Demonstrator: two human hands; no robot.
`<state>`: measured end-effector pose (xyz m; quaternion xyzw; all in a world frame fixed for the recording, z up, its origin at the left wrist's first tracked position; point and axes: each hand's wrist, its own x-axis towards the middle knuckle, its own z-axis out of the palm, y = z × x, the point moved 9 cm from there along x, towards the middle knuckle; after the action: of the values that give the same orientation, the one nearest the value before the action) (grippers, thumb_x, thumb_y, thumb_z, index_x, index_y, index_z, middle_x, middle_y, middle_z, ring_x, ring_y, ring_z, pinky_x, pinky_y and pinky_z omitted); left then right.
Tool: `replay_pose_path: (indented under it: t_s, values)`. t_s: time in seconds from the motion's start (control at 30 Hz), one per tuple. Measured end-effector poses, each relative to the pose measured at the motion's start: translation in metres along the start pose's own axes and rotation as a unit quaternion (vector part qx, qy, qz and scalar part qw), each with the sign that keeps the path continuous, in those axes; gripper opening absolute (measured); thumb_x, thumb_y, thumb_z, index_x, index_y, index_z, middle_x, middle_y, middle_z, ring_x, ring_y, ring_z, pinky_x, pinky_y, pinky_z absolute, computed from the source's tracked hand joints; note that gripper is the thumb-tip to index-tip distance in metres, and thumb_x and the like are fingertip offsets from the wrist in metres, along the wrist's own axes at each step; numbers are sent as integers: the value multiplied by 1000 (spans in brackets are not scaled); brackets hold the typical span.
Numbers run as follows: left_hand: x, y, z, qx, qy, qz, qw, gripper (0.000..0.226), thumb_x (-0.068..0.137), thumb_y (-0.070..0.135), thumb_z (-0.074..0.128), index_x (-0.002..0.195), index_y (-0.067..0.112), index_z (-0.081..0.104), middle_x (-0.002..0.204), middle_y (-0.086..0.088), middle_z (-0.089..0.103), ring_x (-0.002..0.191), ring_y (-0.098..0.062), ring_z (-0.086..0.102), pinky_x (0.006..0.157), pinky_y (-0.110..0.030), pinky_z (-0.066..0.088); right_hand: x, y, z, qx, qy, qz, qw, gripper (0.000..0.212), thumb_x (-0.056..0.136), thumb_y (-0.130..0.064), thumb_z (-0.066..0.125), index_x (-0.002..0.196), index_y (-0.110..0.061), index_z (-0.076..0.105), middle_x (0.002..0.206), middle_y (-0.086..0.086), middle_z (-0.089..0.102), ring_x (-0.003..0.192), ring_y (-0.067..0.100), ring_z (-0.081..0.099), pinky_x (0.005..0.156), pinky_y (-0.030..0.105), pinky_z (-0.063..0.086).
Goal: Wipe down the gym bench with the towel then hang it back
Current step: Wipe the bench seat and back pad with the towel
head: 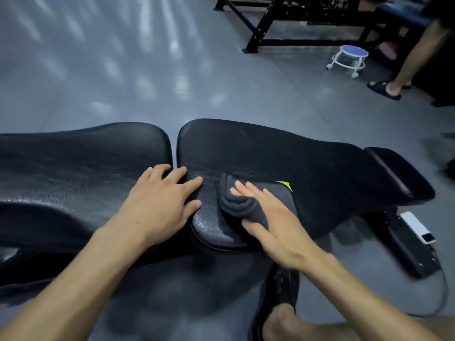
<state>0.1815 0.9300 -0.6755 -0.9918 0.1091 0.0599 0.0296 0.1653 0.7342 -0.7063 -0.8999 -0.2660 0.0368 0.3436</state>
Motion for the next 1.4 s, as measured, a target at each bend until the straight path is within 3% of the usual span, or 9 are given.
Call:
replay_pose_path:
  t_s: [0.27,0.4,0.5,0.73,0.97,1.1,1.2,1.3,1.4]
  values:
    - [3,8,5,-13,-11,-39,999,54,102,56,34,154,43,30,165,2,27,153,-31,20,123,-50,18,-58,117,-66,-20,151,304,941,63,101,-36,53,160,-31,32,168,-7,28,157,21,19,128,38,11]
    - [0,9,3,-32,-8,-40,999,54,102,56,35,154,44,32,167,1,25,154,-29,19,122,-50,18,-51,39,-22,-40,147,154,976,65,96,-44,51,158,-29,36,166,-16,26,156,2,14,125,22,-2]
    - [-1,10,-1,-28,-14,-36,999,54,101,56,37,154,44,33,166,1,27,154,-28,21,121,-47,21,-57,28,-18,-12,86,84,993,66,94,-51,39,158,-35,34,165,-24,24,153,-9,10,127,24,4]
    - [-1,14,-8,-42,-42,-38,998,54,101,55,44,153,41,37,166,-2,29,153,-29,24,122,-43,21,-68,143,-86,21,167,332,928,61,102,-44,43,156,-15,38,163,8,39,153,28,28,126,41,20]
    - [2,22,-24,-40,-58,-18,997,52,99,47,56,149,34,48,158,-9,43,147,-21,37,114,-27,23,-73,58,-32,2,131,139,981,71,90,-59,35,158,-36,34,158,-27,23,149,-10,8,120,13,-7]
    - [2,23,-24,-34,-57,-16,998,51,99,46,56,148,35,49,157,-12,44,147,-22,38,115,-31,30,-59,114,-57,30,89,203,975,71,93,-60,32,156,-30,39,164,-10,36,154,14,24,125,34,20]
    - [2,23,-24,-34,-47,-12,998,51,99,46,56,147,34,50,155,-10,47,148,-20,37,114,-30,30,-58,155,-84,23,118,320,940,67,102,-54,36,160,-19,32,169,0,29,157,27,19,125,41,21]
    - [3,19,-22,-27,-43,-20,998,51,97,53,54,147,40,48,158,-6,43,146,-23,39,113,-38,37,-53,145,-79,-19,141,335,931,70,104,-50,37,163,-18,20,171,1,18,159,19,9,126,34,4]
    - [6,15,-24,-25,-46,-25,998,52,93,60,56,143,48,49,155,5,45,143,-20,41,104,-43,44,-43,95,-52,-48,141,229,962,69,101,-53,39,163,-28,20,170,-14,14,152,-9,-2,123,18,-9]
